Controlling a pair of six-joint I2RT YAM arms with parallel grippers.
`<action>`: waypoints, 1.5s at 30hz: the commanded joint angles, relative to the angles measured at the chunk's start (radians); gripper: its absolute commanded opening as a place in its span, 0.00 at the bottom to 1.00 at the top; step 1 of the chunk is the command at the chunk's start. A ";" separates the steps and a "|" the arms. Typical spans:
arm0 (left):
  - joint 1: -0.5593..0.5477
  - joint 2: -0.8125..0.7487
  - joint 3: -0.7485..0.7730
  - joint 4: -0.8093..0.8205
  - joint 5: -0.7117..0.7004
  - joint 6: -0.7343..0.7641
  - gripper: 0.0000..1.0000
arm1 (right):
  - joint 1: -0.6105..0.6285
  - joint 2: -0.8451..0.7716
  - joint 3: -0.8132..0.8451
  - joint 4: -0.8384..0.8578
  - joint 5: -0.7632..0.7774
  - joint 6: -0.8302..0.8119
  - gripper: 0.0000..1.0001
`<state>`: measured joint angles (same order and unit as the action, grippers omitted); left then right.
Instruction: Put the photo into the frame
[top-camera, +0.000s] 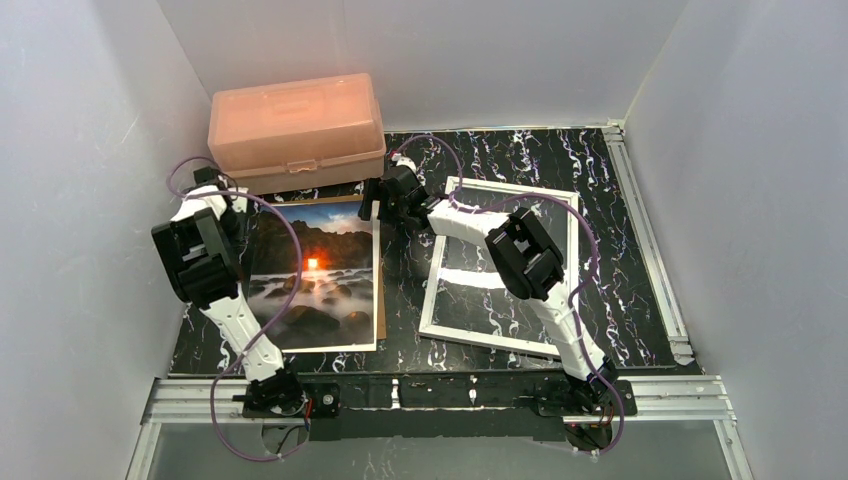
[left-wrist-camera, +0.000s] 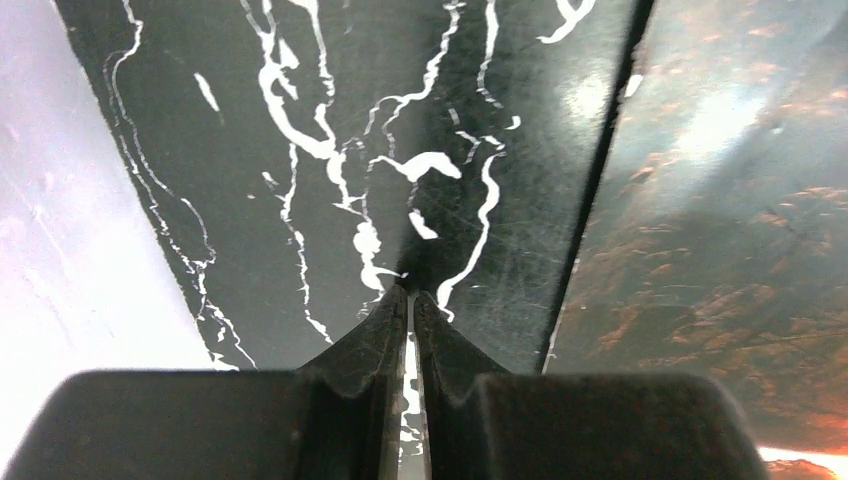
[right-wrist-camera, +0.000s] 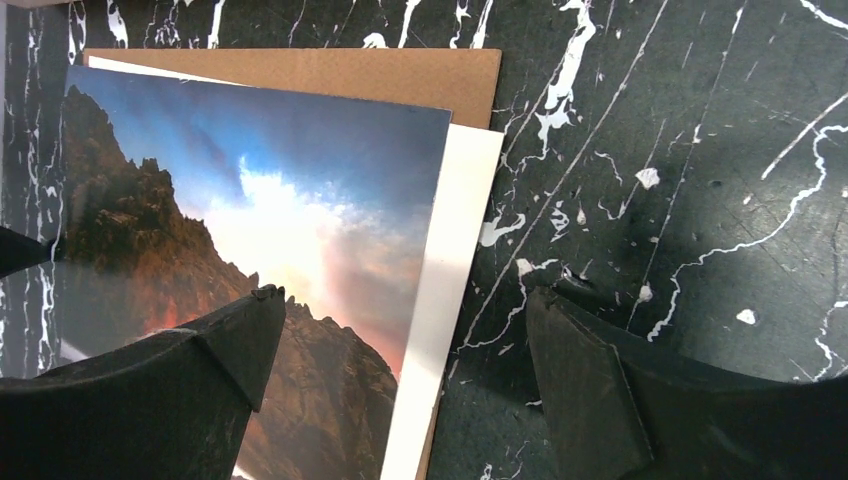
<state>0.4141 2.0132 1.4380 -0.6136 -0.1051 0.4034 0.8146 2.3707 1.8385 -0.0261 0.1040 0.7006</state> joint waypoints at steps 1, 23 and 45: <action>-0.043 0.028 -0.014 -0.038 0.065 -0.028 0.07 | -0.003 0.026 -0.012 0.061 -0.024 0.026 0.98; -0.092 0.047 -0.065 -0.027 0.105 -0.024 0.02 | -0.031 0.029 -0.067 0.276 -0.177 0.186 0.96; -0.135 0.049 -0.063 -0.060 0.169 0.016 0.00 | -0.028 -0.115 -0.209 0.443 -0.276 0.179 0.94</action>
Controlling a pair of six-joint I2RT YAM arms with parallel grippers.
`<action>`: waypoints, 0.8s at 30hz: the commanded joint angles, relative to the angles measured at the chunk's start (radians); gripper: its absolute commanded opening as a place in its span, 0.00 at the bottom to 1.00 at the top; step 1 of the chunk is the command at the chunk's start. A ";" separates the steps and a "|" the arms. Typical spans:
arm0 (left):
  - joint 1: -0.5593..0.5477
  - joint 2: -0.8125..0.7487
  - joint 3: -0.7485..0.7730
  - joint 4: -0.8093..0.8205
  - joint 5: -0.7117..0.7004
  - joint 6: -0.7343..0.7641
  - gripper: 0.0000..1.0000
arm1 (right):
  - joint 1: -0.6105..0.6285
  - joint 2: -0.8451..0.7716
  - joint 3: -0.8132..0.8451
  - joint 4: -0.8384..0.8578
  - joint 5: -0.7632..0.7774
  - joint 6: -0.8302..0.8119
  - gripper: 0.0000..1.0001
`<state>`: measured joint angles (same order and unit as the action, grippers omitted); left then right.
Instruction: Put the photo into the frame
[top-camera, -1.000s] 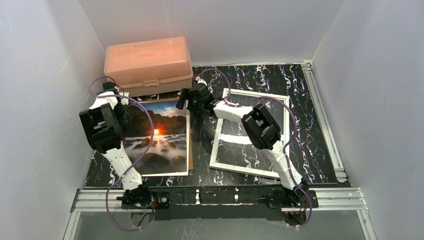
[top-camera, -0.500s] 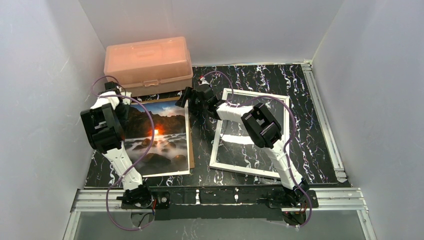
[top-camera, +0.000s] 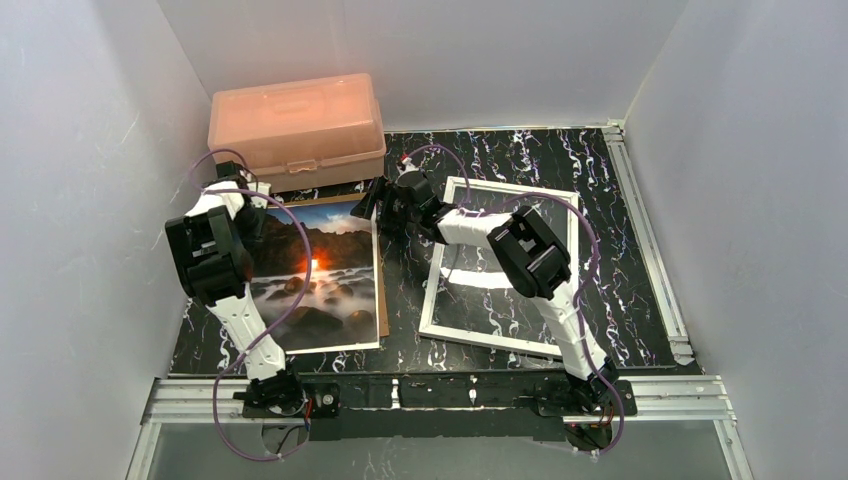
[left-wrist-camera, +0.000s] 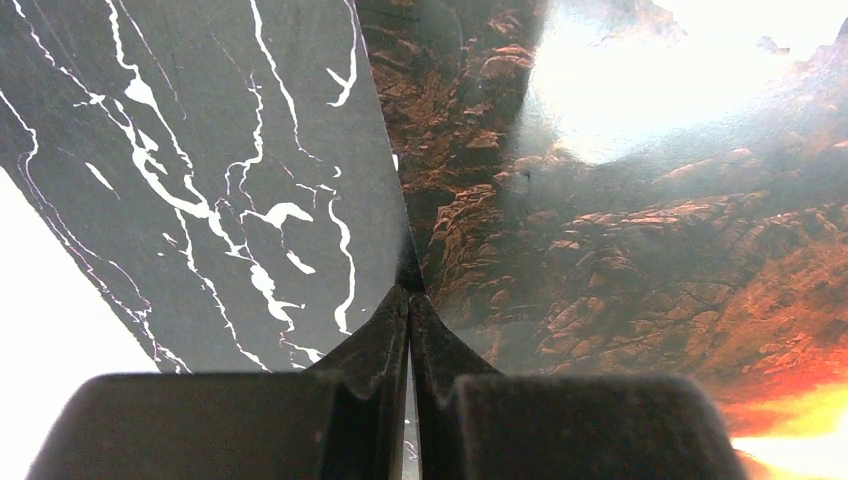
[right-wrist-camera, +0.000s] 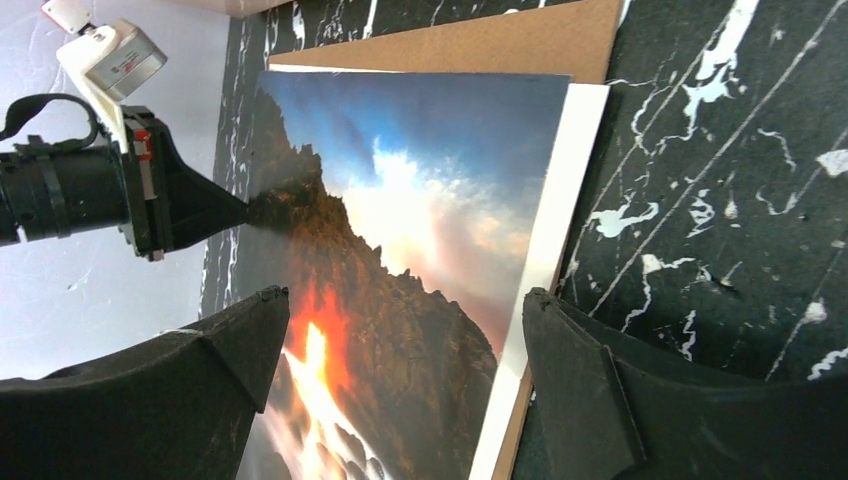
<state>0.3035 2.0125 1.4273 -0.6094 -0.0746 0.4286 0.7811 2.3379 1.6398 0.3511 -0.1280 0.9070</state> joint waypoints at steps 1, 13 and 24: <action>-0.024 0.045 -0.050 -0.070 0.142 -0.007 0.00 | 0.007 -0.094 -0.020 0.051 -0.040 -0.036 0.94; 0.105 -0.124 0.034 -0.315 0.252 0.088 0.08 | 0.258 -0.455 -0.283 -0.409 0.228 -0.141 0.98; 0.168 -0.426 -0.427 -0.231 0.144 0.311 0.24 | 0.440 -0.625 -0.550 -0.477 0.170 -0.025 0.98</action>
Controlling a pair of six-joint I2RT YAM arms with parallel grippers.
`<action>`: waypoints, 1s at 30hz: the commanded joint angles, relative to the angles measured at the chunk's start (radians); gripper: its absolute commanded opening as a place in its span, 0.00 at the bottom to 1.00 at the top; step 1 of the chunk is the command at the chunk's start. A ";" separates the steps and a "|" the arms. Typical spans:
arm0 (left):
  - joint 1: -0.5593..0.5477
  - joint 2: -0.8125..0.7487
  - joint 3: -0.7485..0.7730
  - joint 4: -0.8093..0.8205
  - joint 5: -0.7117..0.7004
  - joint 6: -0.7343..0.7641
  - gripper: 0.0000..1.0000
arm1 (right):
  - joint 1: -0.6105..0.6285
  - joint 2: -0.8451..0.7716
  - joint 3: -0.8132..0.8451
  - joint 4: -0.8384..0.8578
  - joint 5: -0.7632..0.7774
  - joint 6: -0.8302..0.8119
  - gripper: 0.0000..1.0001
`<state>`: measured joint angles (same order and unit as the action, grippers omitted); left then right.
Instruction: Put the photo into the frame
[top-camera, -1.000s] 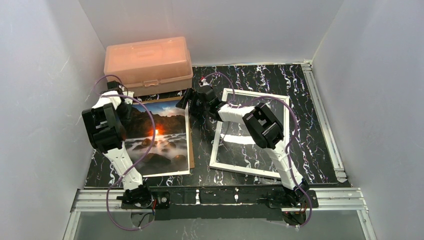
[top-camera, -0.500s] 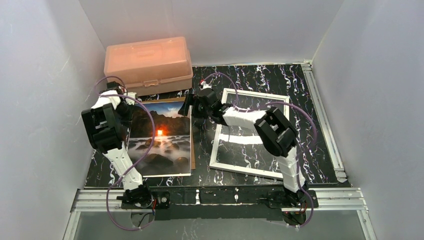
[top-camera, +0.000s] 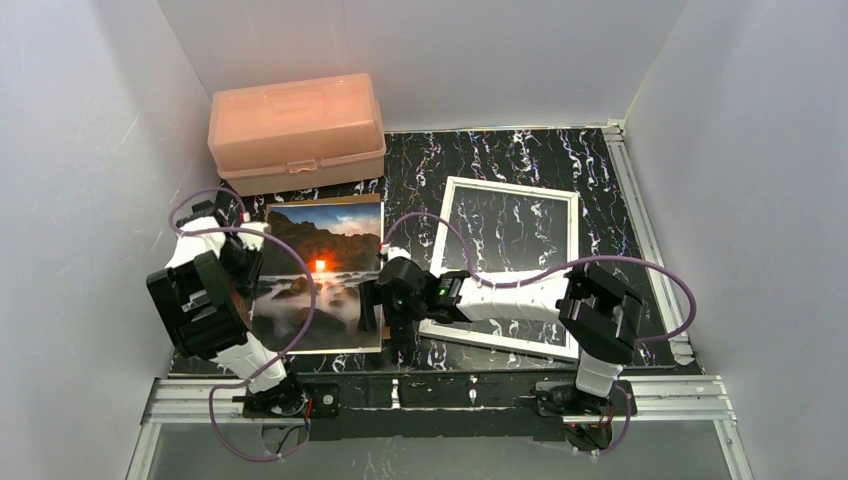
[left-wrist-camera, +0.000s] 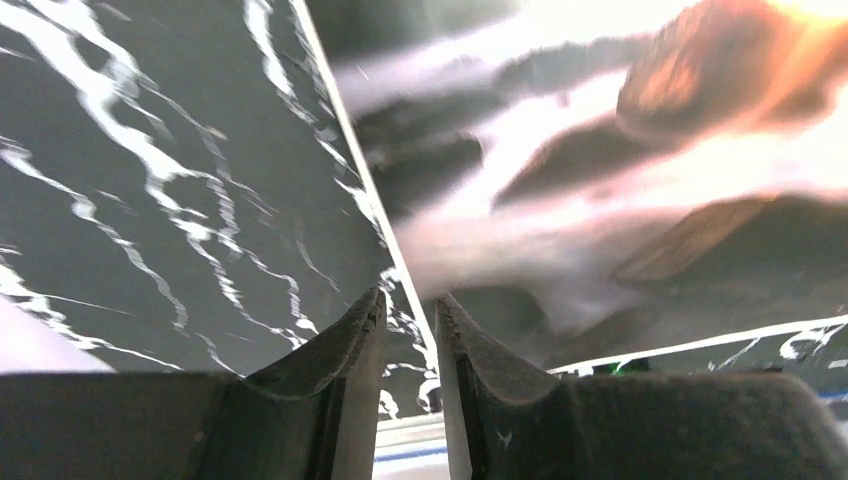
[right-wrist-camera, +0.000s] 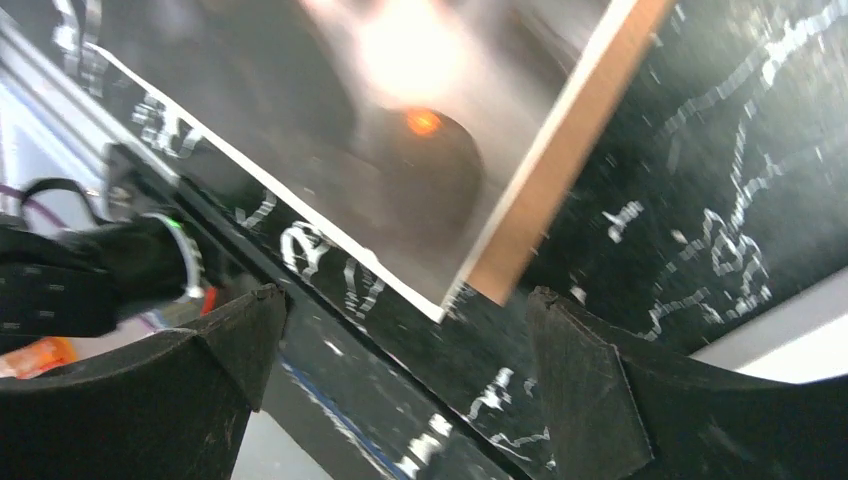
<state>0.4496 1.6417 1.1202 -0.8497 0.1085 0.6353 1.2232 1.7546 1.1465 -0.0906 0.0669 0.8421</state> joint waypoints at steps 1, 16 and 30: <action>0.031 -0.070 -0.148 0.028 -0.052 0.117 0.23 | 0.003 -0.038 -0.067 -0.037 -0.030 0.039 0.98; 0.185 -0.074 -0.250 0.145 -0.092 0.256 0.19 | 0.039 -0.072 -0.221 0.113 -0.136 0.113 0.97; 0.151 -0.134 -0.379 0.167 -0.023 0.262 0.18 | 0.071 0.023 -0.226 0.301 0.005 0.303 0.96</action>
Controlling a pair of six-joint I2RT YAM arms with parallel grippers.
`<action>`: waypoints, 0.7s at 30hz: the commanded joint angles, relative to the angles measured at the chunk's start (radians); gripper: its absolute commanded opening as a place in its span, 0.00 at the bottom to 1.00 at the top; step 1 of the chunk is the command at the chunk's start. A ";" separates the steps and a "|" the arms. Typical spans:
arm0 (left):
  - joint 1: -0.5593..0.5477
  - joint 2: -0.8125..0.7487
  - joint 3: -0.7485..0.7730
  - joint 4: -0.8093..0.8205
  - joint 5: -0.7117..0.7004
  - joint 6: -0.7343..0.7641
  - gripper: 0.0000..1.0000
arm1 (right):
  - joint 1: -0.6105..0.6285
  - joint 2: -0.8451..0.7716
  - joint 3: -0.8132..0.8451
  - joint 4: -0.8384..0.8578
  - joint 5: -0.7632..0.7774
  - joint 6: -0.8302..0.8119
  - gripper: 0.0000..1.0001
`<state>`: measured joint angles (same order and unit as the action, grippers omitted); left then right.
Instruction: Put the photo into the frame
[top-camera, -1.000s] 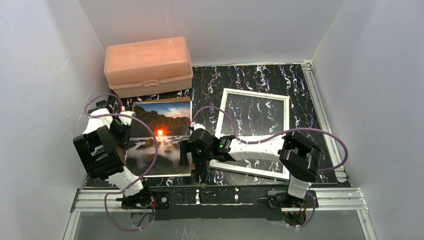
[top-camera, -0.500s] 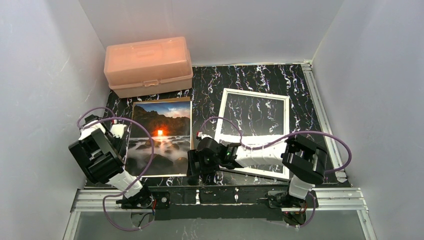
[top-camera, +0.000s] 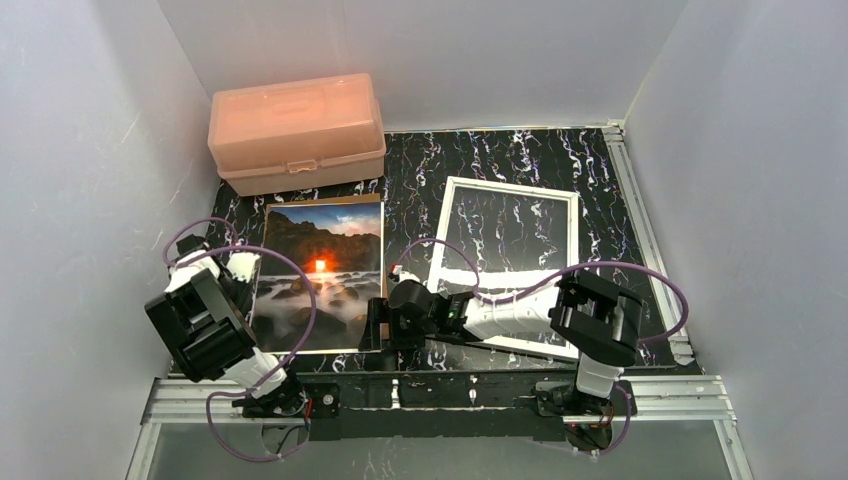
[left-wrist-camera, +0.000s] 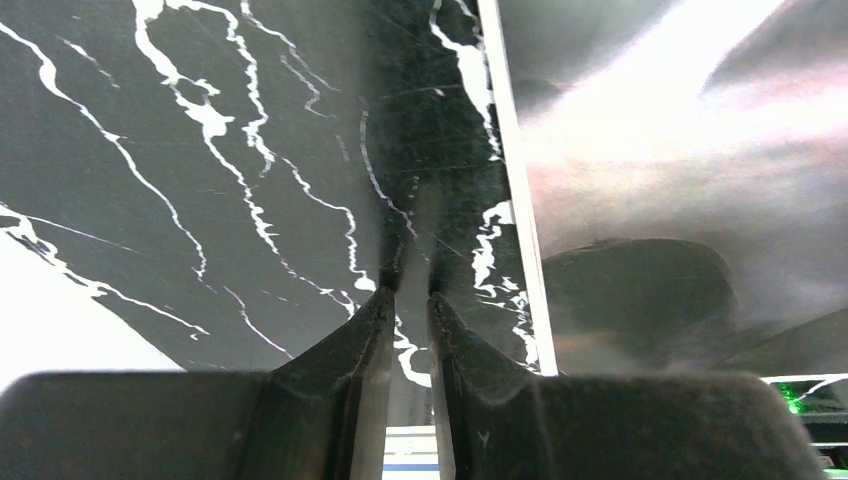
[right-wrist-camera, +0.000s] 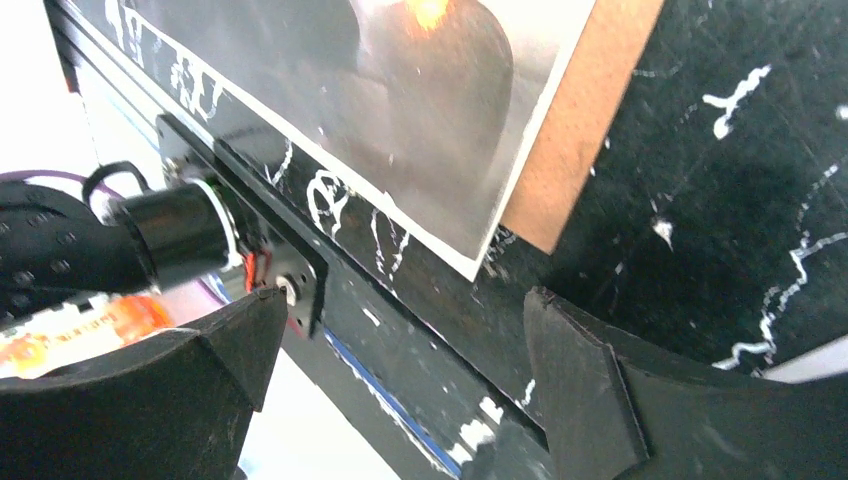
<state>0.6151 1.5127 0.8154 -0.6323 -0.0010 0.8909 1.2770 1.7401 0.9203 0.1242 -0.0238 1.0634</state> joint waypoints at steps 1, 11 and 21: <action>-0.016 -0.010 -0.078 -0.054 0.092 0.009 0.18 | 0.021 0.044 0.003 0.095 0.108 0.094 0.96; -0.031 0.041 -0.100 -0.032 0.121 -0.012 0.16 | 0.049 0.079 0.055 0.051 0.179 0.172 0.95; -0.035 0.065 -0.080 -0.034 0.138 0.005 0.13 | 0.047 0.041 0.021 0.289 0.219 0.177 0.96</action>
<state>0.5888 1.5051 0.7998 -0.6518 -0.0013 0.8982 1.3228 1.7947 0.9459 0.2508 0.1413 1.2411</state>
